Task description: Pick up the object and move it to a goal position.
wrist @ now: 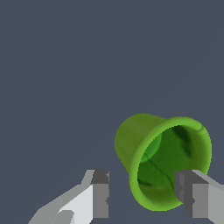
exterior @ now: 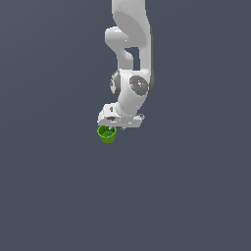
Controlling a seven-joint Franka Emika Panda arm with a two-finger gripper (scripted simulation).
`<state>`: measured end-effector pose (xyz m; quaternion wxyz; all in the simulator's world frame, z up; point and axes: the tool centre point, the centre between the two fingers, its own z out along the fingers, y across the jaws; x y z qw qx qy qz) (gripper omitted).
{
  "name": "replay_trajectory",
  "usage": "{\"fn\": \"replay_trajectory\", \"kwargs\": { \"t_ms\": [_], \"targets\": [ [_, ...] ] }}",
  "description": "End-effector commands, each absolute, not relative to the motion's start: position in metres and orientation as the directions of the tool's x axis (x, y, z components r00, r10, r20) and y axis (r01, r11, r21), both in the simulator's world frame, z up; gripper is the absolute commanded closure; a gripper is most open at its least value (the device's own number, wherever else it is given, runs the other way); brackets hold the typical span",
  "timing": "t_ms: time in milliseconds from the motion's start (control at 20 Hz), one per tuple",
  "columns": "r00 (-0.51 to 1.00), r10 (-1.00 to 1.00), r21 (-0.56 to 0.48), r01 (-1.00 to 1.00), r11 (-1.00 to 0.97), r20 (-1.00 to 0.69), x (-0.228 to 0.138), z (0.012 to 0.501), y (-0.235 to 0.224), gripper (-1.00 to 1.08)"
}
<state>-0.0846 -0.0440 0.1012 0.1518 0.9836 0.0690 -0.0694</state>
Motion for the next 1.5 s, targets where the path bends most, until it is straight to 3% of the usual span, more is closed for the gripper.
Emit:
{"fn": "replay_trajectory", "kwargs": {
  "t_ms": [0, 500, 550, 1450],
  "targets": [
    [0.981, 0.115, 0.289, 0.157, -0.944, -0.158, -0.085, 0.099, -0.045, -0.20],
    [0.980, 0.116, 0.291, 0.159, -0.944, -0.159, -0.090, 0.073, -0.053, -0.20],
    [0.980, 0.116, 0.291, 0.159, -0.944, -0.159, -0.090, 0.073, -0.053, 1.08],
    [0.972, 0.165, 0.297, 0.210, -0.931, -0.168, -0.077, 0.076, -0.049, 1.08]
  ]
}}
